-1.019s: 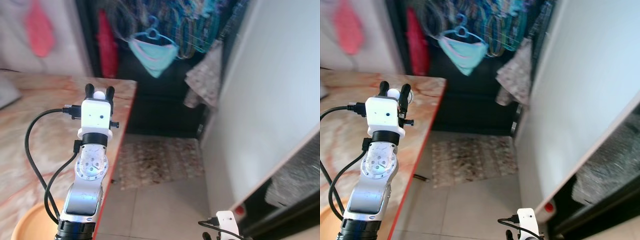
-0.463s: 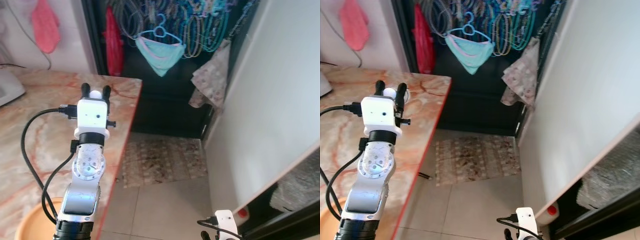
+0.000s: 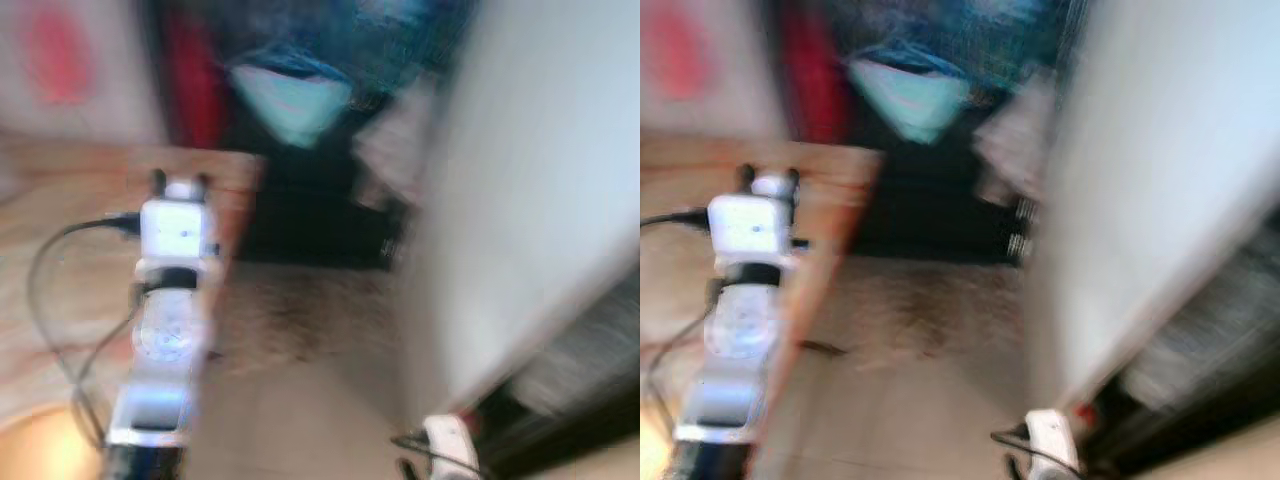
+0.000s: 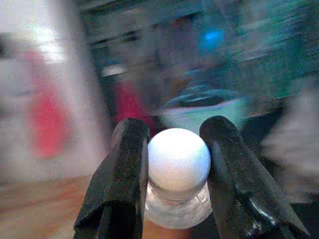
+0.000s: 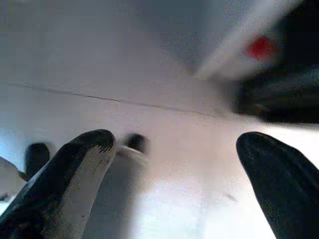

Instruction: Restocking fridge

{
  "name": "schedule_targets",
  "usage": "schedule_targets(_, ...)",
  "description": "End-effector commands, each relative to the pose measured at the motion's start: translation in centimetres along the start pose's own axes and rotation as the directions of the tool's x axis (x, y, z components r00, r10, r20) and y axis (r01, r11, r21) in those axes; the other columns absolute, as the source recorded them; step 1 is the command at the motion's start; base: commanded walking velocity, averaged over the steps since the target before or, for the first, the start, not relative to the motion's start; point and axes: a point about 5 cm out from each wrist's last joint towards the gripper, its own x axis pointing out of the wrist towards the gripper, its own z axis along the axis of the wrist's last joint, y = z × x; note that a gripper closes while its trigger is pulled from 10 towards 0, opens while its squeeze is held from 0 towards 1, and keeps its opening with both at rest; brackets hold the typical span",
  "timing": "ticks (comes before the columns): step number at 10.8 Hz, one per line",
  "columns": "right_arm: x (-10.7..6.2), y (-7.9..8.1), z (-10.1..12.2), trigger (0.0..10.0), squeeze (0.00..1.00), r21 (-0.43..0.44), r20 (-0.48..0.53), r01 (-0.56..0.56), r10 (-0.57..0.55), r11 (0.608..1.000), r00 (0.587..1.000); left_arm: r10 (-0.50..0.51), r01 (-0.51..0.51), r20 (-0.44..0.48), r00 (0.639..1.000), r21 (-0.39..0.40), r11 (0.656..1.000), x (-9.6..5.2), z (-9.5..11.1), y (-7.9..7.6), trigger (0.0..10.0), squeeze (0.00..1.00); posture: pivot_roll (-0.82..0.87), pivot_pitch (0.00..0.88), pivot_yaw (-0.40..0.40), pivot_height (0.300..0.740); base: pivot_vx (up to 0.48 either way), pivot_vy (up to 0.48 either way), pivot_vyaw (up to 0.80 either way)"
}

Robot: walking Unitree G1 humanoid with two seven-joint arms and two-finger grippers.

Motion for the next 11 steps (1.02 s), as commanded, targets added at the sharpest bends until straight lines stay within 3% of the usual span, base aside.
schedule_targets(1,0.1,0.6,-0.1,10.0,0.0,0.0,-0.005,-0.014,0.014,1.0,1.0,0.028,-0.029,0.045,0.999,0.023,0.999,0.3,0.7,1.0,10.0,0.0,0.08,0.003,-0.025,0.74,0.0,0.0,-0.66)
schedule_targets(4,0.1,0.6,0.0,10.0,0.0,-0.005,-0.004,-0.02,0.02,1.0,1.0,0.02,-0.02,0.032,0.999,-0.002,1.0,0.3,0.4,0.9,10.0,0.0,0.08,0.002,-0.024,0.74,0.0,0.0,-0.54)
schedule_targets(7,0.1,0.6,0.0,10.0,0.0,0.002,0.001,-0.024,0.024,1.0,1.0,0.033,-0.034,-0.07,0.997,-0.004,0.999,-0.2,-1.5,1.2,10.0,0.0,0.08,0.002,-0.024,0.74,0.0,0.0,-0.33)
schedule_targets(8,0.1,0.6,0.0,10.0,0.0,0.002,0.002,-0.019,0.019,1.0,1.0,0.061,-0.063,-0.14,0.988,-0.007,0.998,-0.5,-3.0,1.8,10.0,0.0,0.09,0.001,-0.023,0.74,0.0,0.0,0.0)
schedule_targets(9,0.1,0.6,0.0,10.0,0.0,0.011,0.005,-0.013,0.013,1.0,1.0,0.068,-0.07,-0.285,0.956,0.003,0.998,-1.4,-6.3,2.7,10.0,0.0,0.08,0.001,-0.02,0.74,0.0,0.0,0.0)
schedule_targets(10,0.1,0.6,0.0,10.0,0.0,0.016,0.007,-0.01,0.01,1.0,1.0,0.031,-0.036,-0.366,0.93,-0.005,0.999,-2.0,-8.1,2.8,10.0,0.0,0.08,0.001,-0.02,0.74,0.0,0.0,0.0)
schedule_targets(11,0.1,0.7,0.0,10.0,0.0,0.023,0.011,-0.006,0.006,1.0,1.0,-0.016,-0.006,-0.504,0.864,-0.042,0.999,-3.4,-11.4,3.1,10.0,0.0,0.08,0.0,-0.016,0.74,0.0,0.0,0.0)
